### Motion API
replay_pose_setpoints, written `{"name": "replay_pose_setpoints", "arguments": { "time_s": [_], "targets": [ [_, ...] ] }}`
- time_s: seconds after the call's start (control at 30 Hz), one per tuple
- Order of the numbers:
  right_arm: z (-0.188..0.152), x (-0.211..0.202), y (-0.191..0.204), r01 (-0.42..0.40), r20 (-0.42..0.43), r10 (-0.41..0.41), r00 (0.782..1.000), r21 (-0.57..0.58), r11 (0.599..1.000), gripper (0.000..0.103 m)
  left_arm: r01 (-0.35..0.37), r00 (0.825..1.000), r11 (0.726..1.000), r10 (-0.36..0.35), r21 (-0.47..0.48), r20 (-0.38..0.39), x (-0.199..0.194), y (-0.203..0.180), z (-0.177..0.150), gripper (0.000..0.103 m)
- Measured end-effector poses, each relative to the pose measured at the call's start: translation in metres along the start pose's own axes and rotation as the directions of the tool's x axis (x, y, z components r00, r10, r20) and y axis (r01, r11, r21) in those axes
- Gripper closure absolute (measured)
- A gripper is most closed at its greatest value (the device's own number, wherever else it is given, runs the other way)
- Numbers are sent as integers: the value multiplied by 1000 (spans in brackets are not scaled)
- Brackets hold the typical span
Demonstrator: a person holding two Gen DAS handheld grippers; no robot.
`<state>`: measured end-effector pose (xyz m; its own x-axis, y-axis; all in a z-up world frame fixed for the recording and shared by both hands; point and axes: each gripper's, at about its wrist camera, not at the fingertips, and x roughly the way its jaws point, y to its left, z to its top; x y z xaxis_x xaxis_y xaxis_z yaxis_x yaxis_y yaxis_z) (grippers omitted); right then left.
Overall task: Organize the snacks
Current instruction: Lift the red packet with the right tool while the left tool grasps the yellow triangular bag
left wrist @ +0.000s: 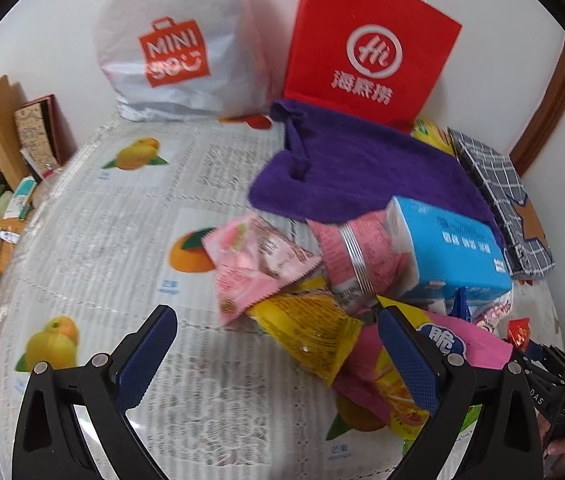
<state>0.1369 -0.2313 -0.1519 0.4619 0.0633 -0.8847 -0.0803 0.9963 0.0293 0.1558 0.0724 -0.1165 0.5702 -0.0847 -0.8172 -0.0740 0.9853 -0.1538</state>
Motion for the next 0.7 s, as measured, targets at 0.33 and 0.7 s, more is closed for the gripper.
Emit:
{"name": "replay_pose_setpoints", "arguments": {
  "time_s": [0.33,0.7],
  "targets": [
    [-9,3,-2,3,46,-3,999,0,1000,59,-5,997,1000,6,2,-80,32,-1,-7,29],
    [-17,-4,-14,8,61,-10,998,35,999,55,17,994,999,-13,32,-111,33,-13,-13,67]
  ]
}}
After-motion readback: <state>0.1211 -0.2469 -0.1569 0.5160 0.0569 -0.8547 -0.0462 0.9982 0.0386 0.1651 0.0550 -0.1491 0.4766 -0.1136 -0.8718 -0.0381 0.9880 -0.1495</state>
